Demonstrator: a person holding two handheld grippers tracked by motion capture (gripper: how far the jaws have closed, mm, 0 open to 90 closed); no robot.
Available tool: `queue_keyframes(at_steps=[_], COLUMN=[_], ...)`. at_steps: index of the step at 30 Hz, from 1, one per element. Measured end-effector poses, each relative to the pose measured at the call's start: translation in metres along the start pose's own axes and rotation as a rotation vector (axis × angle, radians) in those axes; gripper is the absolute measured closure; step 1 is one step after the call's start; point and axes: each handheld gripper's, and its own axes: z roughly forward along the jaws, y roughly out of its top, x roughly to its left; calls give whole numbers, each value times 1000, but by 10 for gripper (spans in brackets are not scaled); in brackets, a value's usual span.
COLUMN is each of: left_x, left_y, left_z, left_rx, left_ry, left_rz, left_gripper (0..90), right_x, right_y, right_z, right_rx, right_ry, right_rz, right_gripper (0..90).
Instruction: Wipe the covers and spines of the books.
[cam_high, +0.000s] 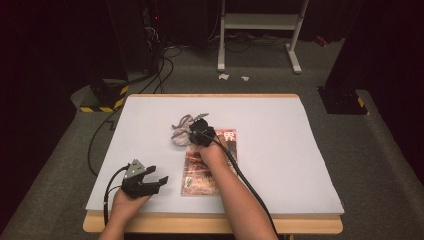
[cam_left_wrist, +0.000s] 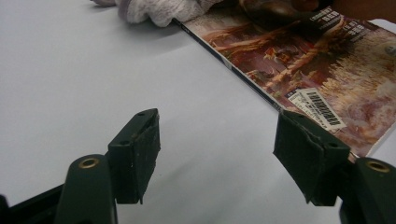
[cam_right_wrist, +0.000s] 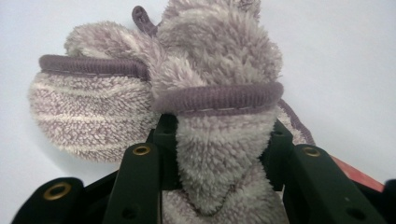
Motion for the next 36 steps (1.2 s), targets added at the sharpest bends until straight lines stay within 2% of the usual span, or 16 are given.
queue_keyframes(at_steps=[9,16,24,28,33,36], left_x=[0,-2,-5,-6,-6,-5], left_y=[0,0,1,1,1,1], left_z=[0,1,2,3,3,3], left_rx=[-2,1,9,16,15,14], left_ry=[0,-1,-1,-1,0,0], left_rz=[0,5,11,19,21,18], left_gripper=[316,316,316,316,315,315], right_x=[-36,-70,-102,-110,-108,-108], right_y=[-19,-42,-64,-70,-69,-69], right_z=[-15,-33,-51,-55,-55,-58], right_rx=[4,-9,-17,-17,-19,-25], right_ry=[-46,-86,-122,-117,-127,-116], right_rz=[57,109,167,198,187,196], right_gripper=[605,605,605,606,607,607])
